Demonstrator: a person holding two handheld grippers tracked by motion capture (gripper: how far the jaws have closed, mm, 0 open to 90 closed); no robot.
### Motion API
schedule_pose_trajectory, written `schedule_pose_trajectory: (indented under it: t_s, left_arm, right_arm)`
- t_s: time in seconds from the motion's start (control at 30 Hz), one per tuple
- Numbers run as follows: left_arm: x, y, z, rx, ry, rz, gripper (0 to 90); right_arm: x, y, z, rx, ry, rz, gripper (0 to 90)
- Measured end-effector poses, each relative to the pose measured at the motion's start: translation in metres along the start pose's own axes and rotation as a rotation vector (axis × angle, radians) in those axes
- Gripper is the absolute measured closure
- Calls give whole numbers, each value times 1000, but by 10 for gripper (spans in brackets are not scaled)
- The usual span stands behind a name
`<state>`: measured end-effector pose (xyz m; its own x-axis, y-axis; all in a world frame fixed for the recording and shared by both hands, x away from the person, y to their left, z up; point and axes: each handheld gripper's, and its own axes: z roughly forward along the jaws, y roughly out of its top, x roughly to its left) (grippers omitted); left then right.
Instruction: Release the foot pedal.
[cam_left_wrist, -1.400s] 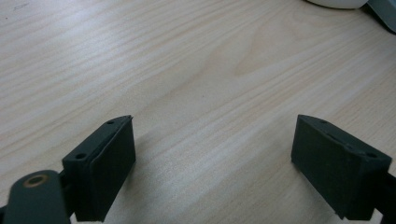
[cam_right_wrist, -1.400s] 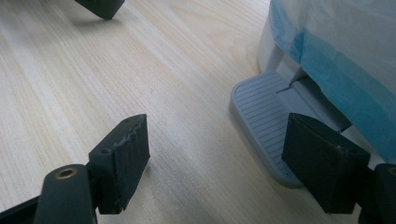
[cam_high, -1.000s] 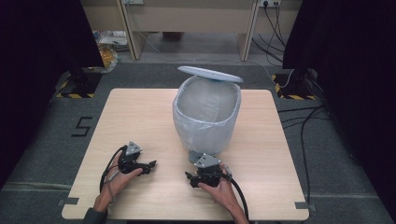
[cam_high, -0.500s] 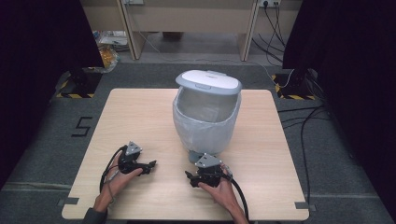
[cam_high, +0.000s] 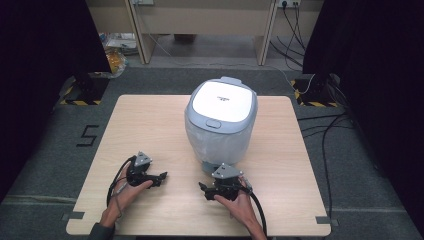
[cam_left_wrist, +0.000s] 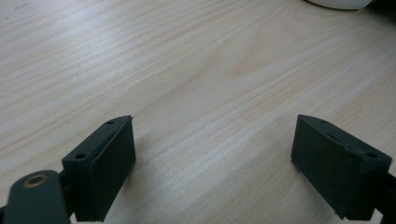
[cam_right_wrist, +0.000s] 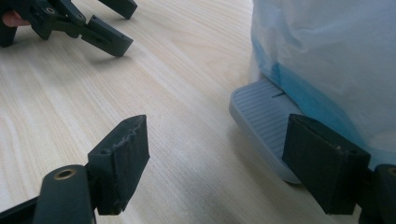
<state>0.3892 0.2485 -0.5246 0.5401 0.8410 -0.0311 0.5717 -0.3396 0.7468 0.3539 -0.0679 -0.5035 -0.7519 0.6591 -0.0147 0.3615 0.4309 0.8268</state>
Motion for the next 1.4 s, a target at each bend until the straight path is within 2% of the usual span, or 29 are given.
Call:
schedule_pose_trajectory:
  t_s: [0.3, 0.53, 1.0, 1.4]
  left_arm:
    - [0, 0, 0, -1, 0, 0, 128]
    - [0, 0, 0, -1, 1, 0, 128]
    - [0, 0, 0, -2, 1, -1, 128]
    - [0, 0, 0, 0, 0, -1, 129]
  right_arm:
    - [-7, -3, -22, -27, -18, 26, 224]
    - [-13, -13, -40, -37, -40, 43, 225]
    - [-39, -39, -75, -55, -136, 117, 211]
    - [-56, -62, -94, -29, -201, 170, 210]
